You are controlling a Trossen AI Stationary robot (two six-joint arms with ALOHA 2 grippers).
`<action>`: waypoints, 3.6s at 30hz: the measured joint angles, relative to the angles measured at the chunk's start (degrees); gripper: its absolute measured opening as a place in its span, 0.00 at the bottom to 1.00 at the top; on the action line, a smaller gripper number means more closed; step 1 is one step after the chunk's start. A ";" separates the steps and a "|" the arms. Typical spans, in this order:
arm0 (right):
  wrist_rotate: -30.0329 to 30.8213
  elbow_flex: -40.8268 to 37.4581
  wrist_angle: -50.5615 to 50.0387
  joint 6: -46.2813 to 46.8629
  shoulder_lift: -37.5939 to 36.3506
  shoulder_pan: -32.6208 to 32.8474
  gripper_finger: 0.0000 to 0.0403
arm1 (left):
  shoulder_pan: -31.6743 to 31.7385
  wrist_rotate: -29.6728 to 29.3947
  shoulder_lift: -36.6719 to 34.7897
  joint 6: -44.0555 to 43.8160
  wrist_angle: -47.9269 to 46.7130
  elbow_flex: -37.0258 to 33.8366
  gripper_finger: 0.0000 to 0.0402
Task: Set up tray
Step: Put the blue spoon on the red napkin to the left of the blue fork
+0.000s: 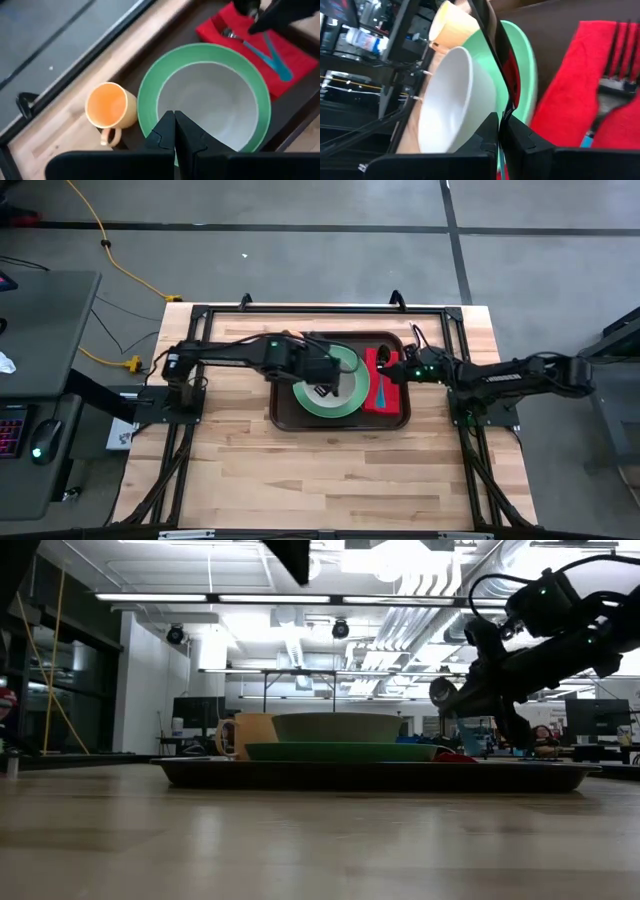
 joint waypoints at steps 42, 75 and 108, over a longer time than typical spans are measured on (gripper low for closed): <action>-11.63 9.93 7.15 -4.05 23.05 -8.36 0.00 | -10.10 -7.57 -34.90 -2.79 30.11 -46.37 0.08; -7.59 9.55 1.73 2.87 20.46 -9.51 0.00 | -9.92 -6.57 -43.06 -3.86 34.64 -60.63 0.08; -7.43 9.68 -7.80 6.04 16.89 -7.71 0.00 | -9.92 -7.03 -43.05 -2.95 35.08 -60.52 0.08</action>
